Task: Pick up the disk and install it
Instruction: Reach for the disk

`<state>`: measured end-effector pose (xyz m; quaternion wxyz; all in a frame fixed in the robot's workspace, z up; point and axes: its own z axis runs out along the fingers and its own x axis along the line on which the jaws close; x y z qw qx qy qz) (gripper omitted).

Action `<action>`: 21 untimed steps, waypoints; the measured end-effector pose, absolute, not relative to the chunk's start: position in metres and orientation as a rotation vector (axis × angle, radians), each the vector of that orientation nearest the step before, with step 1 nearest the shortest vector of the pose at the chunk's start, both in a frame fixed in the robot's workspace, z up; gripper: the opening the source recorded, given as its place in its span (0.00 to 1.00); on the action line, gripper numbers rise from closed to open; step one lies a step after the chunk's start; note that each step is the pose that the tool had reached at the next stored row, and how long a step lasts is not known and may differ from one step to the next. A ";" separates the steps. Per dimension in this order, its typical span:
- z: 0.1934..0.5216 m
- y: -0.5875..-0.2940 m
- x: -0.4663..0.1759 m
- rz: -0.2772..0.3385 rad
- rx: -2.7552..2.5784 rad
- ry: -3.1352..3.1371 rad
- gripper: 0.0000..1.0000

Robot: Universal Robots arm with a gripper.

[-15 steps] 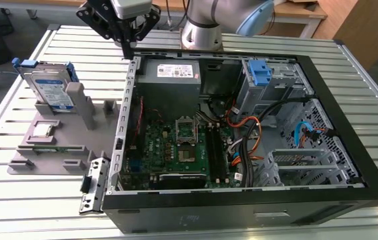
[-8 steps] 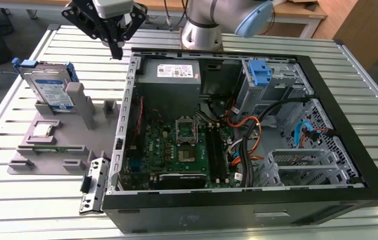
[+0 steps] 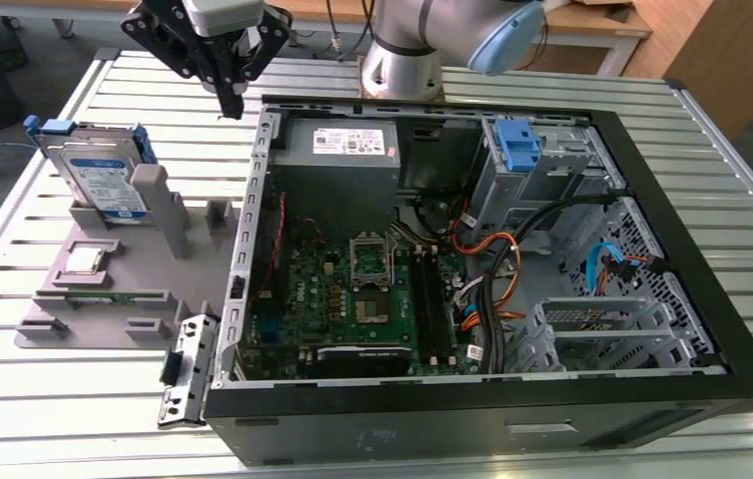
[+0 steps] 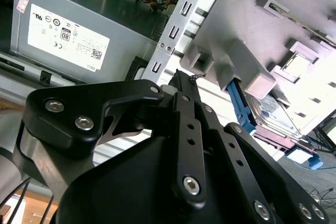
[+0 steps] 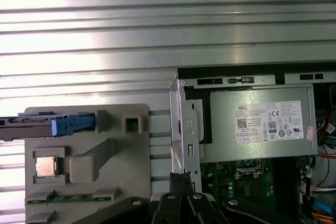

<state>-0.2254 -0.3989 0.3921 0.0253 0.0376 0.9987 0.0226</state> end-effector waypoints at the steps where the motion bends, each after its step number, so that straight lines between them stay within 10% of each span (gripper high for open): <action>1: 0.392 -0.399 -0.225 0.070 0.116 3.088 0.10; 21: 0.390 -0.399 -0.263 0.071 0.116 3.087 0.10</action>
